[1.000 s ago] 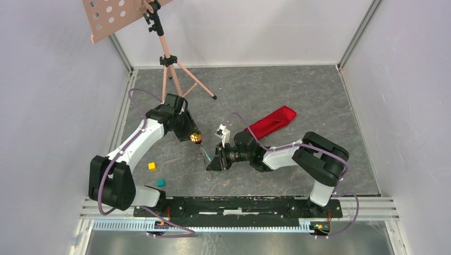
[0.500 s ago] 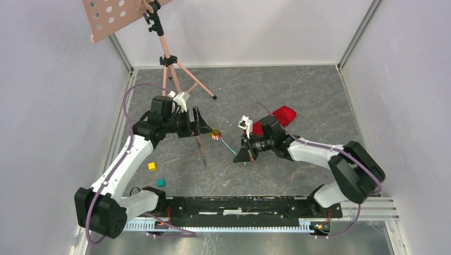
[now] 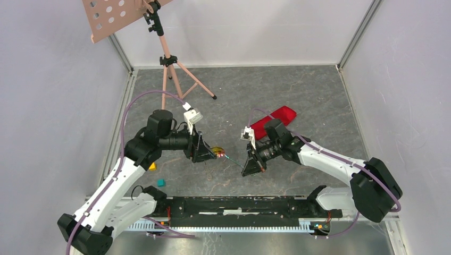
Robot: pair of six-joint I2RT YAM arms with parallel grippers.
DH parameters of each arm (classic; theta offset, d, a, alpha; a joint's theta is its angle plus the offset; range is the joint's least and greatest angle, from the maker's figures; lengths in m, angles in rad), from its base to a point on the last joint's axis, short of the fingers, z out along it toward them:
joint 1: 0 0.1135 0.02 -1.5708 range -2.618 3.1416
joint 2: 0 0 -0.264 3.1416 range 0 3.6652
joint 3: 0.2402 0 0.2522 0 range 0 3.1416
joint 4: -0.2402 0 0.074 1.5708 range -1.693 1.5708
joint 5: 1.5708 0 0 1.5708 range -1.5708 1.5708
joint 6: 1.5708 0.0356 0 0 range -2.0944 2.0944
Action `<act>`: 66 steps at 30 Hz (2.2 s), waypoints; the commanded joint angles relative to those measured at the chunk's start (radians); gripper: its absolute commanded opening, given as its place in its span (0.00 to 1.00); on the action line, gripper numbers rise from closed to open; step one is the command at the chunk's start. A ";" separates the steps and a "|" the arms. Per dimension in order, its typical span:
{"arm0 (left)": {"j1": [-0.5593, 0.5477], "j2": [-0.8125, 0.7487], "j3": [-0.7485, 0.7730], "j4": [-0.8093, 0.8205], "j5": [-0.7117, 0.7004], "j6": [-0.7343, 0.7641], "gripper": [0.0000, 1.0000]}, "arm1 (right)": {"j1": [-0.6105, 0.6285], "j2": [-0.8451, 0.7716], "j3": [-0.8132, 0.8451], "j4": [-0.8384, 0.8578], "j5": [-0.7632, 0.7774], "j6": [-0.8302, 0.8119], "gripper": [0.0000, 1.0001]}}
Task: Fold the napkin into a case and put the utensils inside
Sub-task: Pass from the right arm to the left, then move the spoon to the folded napkin.
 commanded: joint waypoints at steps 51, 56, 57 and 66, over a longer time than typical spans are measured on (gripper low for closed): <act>-0.203 0.708 0.159 0.442 -0.834 -1.170 0.02 | -0.884 0.329 -0.034 0.596 0.389 0.505 0.63; -0.218 0.793 0.234 0.391 -0.832 -1.190 0.02 | -0.891 0.398 -0.010 0.635 0.387 0.525 0.63; -0.222 0.803 0.241 0.386 -0.830 -1.201 0.02 | -0.890 0.407 -0.006 0.642 0.391 0.528 0.62; -0.253 0.812 0.227 0.358 -0.825 -1.208 0.02 | -0.891 0.448 -0.005 0.676 0.390 0.527 0.60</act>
